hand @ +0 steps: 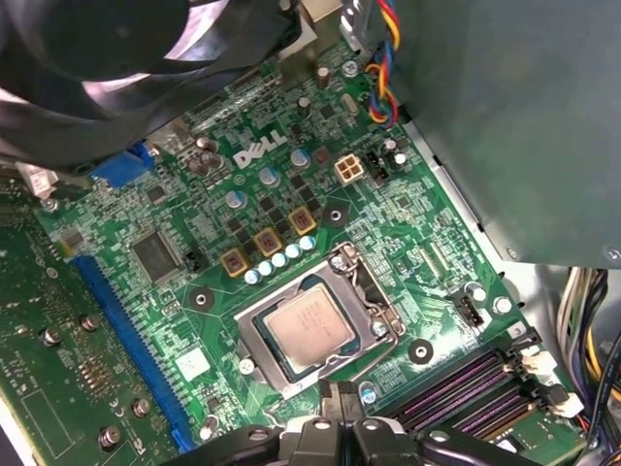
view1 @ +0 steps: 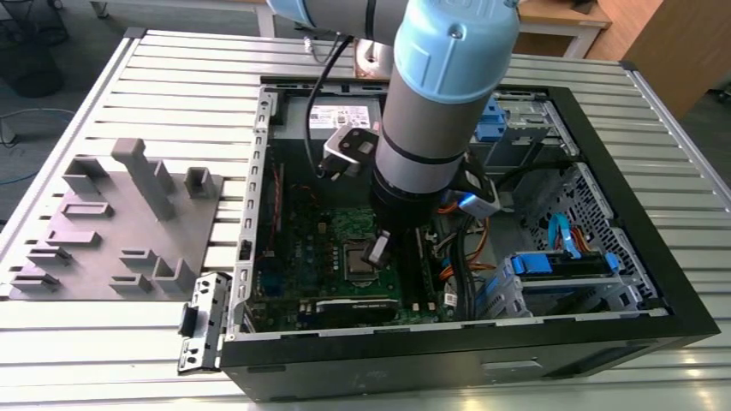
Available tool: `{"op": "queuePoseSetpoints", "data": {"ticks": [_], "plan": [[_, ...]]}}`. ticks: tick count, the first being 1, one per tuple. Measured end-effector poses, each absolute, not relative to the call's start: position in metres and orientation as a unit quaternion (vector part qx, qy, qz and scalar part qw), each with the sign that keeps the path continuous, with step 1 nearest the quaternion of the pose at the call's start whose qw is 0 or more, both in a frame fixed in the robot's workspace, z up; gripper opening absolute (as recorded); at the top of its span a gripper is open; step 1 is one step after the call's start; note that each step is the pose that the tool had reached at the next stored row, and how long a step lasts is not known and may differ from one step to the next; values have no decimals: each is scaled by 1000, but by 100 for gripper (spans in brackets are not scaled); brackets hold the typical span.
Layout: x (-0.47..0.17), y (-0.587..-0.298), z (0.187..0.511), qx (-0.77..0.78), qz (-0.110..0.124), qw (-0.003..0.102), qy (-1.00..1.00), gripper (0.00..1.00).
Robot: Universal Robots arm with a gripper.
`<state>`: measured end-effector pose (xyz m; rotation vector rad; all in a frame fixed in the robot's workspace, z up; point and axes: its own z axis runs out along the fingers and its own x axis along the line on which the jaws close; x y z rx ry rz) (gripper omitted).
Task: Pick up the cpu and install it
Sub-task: 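Install the first cpu locking lever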
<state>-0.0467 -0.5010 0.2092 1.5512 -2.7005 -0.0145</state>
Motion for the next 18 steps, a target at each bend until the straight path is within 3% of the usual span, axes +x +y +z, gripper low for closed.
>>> {"op": "queuePoseSetpoints", "data": {"ticks": [18], "plan": [[-50, -502, 204, 541, 2, 17, -841, 11]]}}
